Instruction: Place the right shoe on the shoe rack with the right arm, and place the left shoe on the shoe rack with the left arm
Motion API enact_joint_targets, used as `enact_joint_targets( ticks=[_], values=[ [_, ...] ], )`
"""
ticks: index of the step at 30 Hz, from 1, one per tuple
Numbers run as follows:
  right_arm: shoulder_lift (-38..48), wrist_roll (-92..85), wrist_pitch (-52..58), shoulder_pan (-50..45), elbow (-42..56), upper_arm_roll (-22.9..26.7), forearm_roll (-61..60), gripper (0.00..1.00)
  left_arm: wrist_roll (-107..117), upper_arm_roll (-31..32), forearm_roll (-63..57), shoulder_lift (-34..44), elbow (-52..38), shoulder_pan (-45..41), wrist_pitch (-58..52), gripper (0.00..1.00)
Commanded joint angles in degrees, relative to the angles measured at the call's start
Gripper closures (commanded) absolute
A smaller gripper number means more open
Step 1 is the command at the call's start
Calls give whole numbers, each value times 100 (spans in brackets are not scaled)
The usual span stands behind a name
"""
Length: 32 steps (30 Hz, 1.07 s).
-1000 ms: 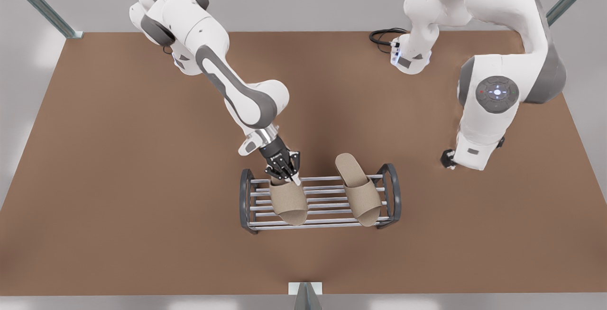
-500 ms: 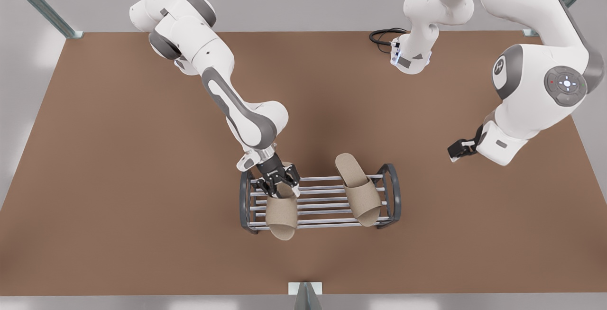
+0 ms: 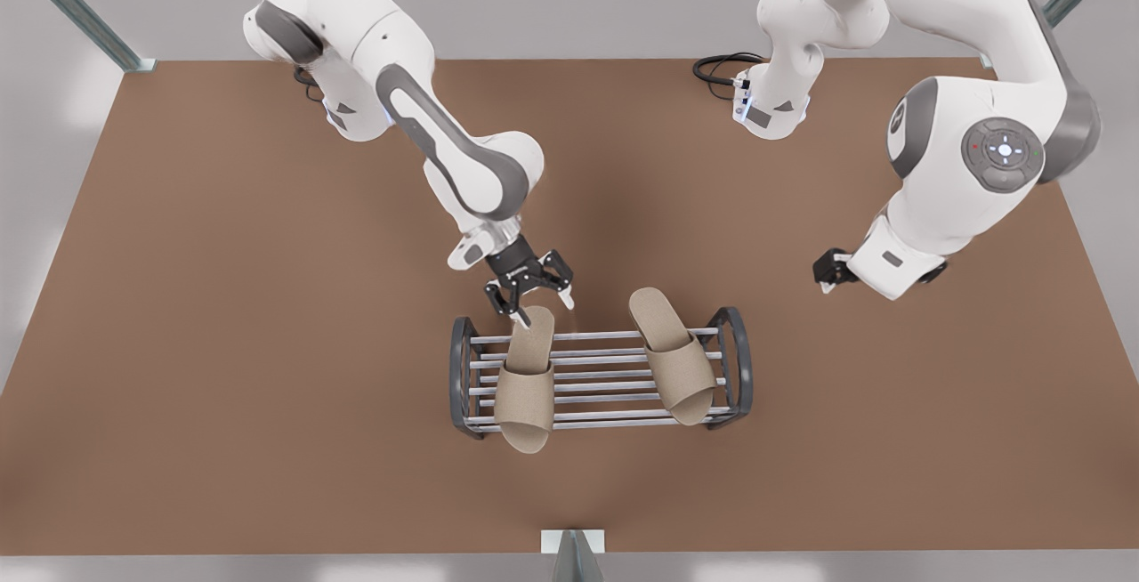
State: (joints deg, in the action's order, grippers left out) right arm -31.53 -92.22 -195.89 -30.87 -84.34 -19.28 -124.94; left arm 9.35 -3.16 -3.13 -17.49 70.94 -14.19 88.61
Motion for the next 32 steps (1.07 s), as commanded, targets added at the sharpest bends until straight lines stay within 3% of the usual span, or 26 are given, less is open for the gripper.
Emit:
enact_joint_targets(
  ticks=[1, 2, 3, 4, 5, 6, 7, 8, 9, 11, 14, 17, 20, 32],
  values=[
    [419, 29, 7, 81, -258, -15, -198, 0, -152, 0, -48, 27, -1, -5, -63, 0],
    [665, -85, 235, 450, -477, -6, -154, 0, -152, 17, -48, 53, -1, -23, -81, 0],
    [902, -612, 1663, 1256, -1117, 3, -102, 0, -152, 8, -48, 53, -10, -40, -107, 0],
    [1078, -622, 2728, 1855, -1680, 29, 835, 0, -100, 17, -48, 53, -10, -84, -107, 0],
    [1140, -552, 4557, 2586, -2034, 415, 2251, 0, -47, 17, -48, 53, -1, -93, -116, 0],
    [1280, 1018, 6473, 2665, -1850, 1539, 4509, 0, -38, 17, -48, 53, -1, -93, -116, 0],
    [1430, 1976, 7351, 2796, -1569, 1970, 5669, 0, -38, 17, -48, 53, -10, -93, -142, 0],
    [1685, 2252, 8092, 3315, -1489, 2007, 6244, 0, -38, 17, -48, 62, -1, -93, -142, 0],
    [1808, 2647, 8190, 3456, -1191, 2016, 7104, 0, -38, 17, -48, 71, -10, -93, -142, 0],
    [1773, 5493, 8163, 3299, -425, 1867, 9811, 0, -47, 17, -48, 79, -1, -93, -151, 0],
    [2177, 8561, 8918, 3009, -610, 1717, 12281, 0, -38, 17, -48, 106, -10, -93, -213, 0],
    [2766, 9811, 9139, 2999, -1682, 1743, 12660, 0, -38, 17, -48, 141, -10, -93, -221, 0],
    [2626, 9626, 9385, 3289, -1041, 1814, 12669, 0, 41, 17, -48, 141, -54, -93, -309, 0],
    [2555, 9820, 9631, 3263, -988, 1805, 12573, 0, 23, 8, -39, 123, -80, -93, -300, 0]
  ],
)
